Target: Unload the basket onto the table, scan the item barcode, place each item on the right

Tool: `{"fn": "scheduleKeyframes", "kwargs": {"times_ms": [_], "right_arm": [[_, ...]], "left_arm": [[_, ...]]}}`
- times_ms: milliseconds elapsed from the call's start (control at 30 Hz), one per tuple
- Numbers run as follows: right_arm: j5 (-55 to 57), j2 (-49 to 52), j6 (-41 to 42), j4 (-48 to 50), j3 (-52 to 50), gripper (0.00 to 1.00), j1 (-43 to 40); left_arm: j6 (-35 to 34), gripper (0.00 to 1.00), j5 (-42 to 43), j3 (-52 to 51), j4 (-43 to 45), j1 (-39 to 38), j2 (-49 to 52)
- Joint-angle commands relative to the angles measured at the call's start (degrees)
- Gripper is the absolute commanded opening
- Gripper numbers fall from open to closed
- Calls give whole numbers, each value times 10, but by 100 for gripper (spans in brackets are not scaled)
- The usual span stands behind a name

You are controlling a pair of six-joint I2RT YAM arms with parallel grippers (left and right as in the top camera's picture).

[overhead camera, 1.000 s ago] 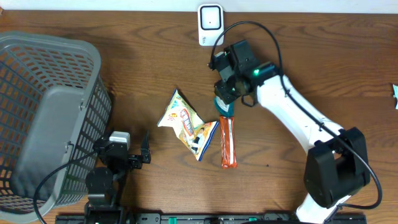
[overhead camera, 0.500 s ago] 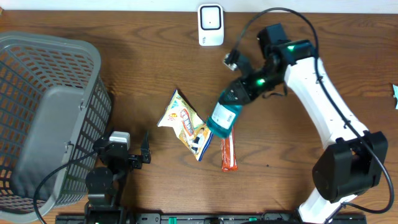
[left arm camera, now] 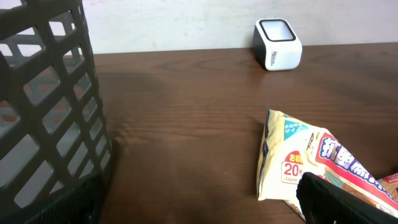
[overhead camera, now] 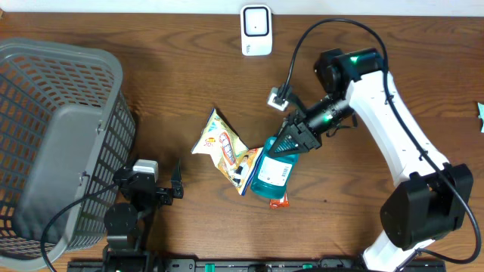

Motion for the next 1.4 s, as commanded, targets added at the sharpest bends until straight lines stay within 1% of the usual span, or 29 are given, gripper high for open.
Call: {"fn": "scheduleKeyframes", "kwargs": {"times_ms": [0,167,267,333,367,467,533,600,767,867,1033,1133,1200,1267,1333,1367], "right_arm": [[-54,-19,-49,-3,12,2,18],[-38,-19,-54,36,12,1,41],[-10,-19,-31,83,11,2,59],[36,-19,17,132,11,2,75],[72,-19,57,164,11,2,83],[246,-19,225,279,11,2,105],[343,-19,282,328,11,1,117],[392,-17,304,360,10,2,128],[392,0,327,381,6,2,144],[392,9,342,412,-16,2,146],[401,18,367,506,-66,2,145],[433,19,372,571,-89,2,144],[463,19,392,607,-99,2,145],[472,19,396,619,-103,2,144],[471,19,401,617,-103,5,145],[471,19,404,615,-103,10,145]], "left_arm": [[-2,98,-1,-16,-7,1,-2],[-2,98,-1,-16,-7,1,-2],[-2,98,-1,-16,-7,1,-2],[-2,98,-1,-16,-7,1,-2],[-2,98,-1,-16,-7,1,-2],[-2,98,-1,-16,-7,1,-2],[-2,98,-1,-16,-7,1,-2],[-2,98,-1,-16,-7,1,-2],[-2,98,-1,-16,-7,1,-2],[-2,98,-1,-16,-7,1,-2],[-2,98,-1,-16,-7,1,-2],[-2,98,-1,-16,-7,1,-2],[-2,98,-1,-16,-7,1,-2],[-2,98,-1,-16,-7,1,-2],[-2,98,-1,-16,-7,1,-2],[-2,98,-1,-16,-7,1,-2]]}}
